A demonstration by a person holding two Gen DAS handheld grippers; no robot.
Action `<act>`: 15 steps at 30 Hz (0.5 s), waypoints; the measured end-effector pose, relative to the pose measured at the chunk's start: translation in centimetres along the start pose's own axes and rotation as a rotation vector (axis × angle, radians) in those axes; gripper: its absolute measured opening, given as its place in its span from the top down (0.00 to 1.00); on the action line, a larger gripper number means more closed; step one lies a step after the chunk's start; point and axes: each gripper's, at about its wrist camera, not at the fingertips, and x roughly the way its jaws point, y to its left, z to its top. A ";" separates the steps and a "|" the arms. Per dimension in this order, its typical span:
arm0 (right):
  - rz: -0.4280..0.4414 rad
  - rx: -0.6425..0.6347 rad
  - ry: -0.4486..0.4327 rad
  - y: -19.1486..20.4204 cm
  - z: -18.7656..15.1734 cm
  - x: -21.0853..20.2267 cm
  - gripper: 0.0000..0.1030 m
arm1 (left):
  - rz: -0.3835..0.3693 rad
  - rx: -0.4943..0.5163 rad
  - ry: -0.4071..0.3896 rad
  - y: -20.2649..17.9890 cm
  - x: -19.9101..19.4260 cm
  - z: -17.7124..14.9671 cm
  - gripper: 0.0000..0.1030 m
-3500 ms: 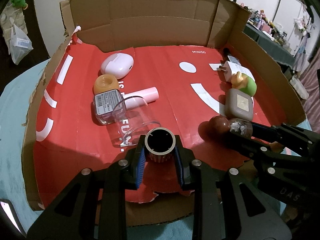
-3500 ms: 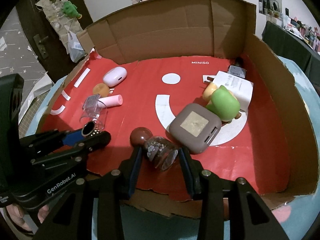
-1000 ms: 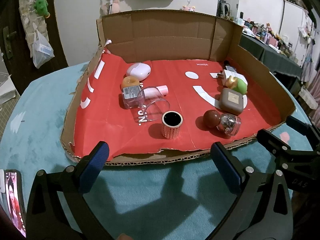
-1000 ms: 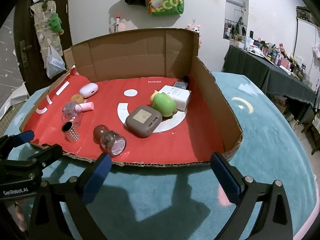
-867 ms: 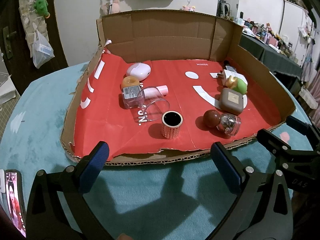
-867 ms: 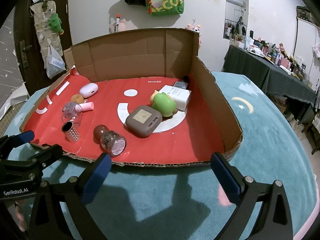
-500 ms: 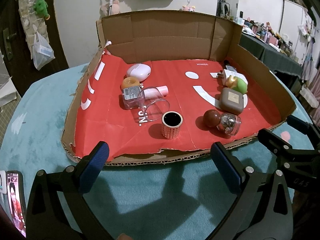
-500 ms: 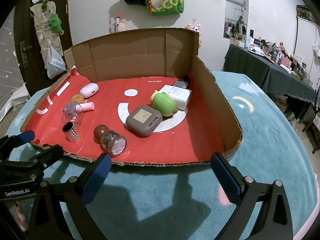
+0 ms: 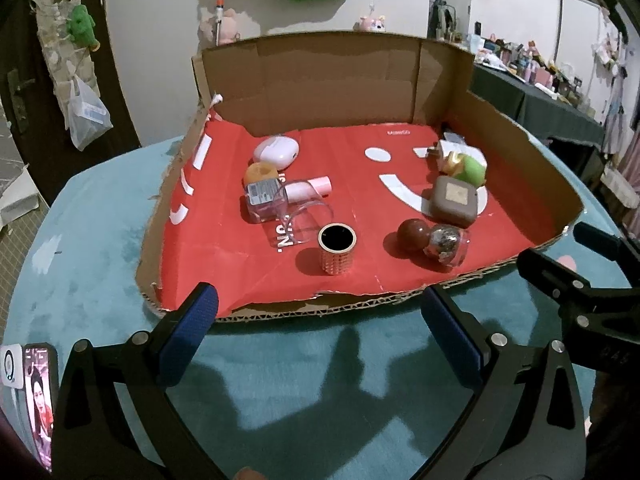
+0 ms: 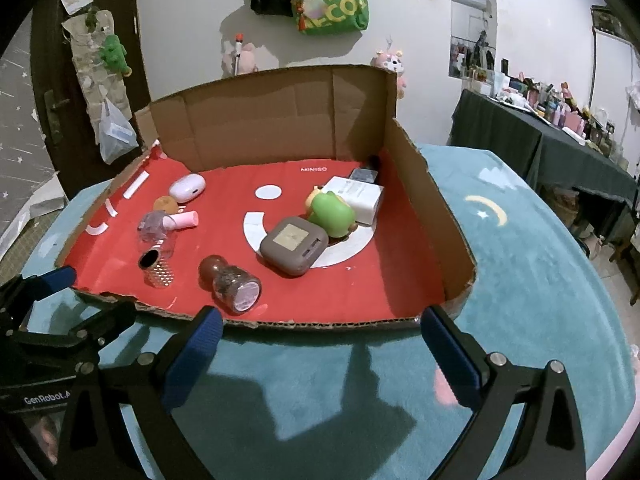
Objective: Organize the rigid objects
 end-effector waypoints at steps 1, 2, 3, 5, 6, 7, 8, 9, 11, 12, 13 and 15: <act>0.004 0.000 0.000 0.0 -0.1 -0.3 0.01 | 0.000 0.001 -0.004 0.0 -0.2 -0.1 0.00; 0.006 0.000 0.002 0.0 -0.2 -0.4 0.01 | 0.000 0.003 -0.005 0.1 -0.5 -0.2 0.00; 0.008 0.000 0.004 0.0 -0.4 -0.6 0.01 | -0.001 0.003 -0.003 0.1 -0.7 -0.4 0.00; 0.013 0.002 0.014 -0.2 -0.6 -0.7 0.01 | -0.010 -0.001 0.008 0.2 -0.8 -0.9 0.00; 0.017 0.004 0.019 -0.2 -0.8 -0.7 0.01 | -0.018 -0.005 0.014 0.3 -0.8 -1.1 0.00; 0.021 0.006 0.024 -0.2 -1.1 -0.8 0.01 | -0.024 -0.007 0.021 0.3 -0.8 -1.5 0.00; 0.025 0.006 0.029 -0.2 -1.3 -0.7 0.01 | -0.027 -0.007 0.029 0.2 -0.7 -1.8 0.00; 0.029 0.003 0.039 -0.1 -1.7 -0.7 0.01 | -0.026 -0.006 0.038 0.2 -0.6 -2.2 0.00; 0.032 -0.001 0.053 0.0 -2.2 -0.5 0.01 | -0.029 -0.009 0.058 0.2 -0.2 -2.9 0.00; 0.034 -0.002 0.064 0.0 -2.6 -0.4 0.01 | -0.038 -0.011 0.067 0.2 0.0 -3.3 0.00; 0.035 -0.002 0.077 0.0 -2.9 -0.1 0.01 | -0.045 -0.012 0.075 0.2 0.1 -3.6 0.00; 0.035 0.006 0.095 -0.2 -3.5 0.4 0.01 | -0.044 -0.015 0.080 0.1 0.3 -4.1 0.00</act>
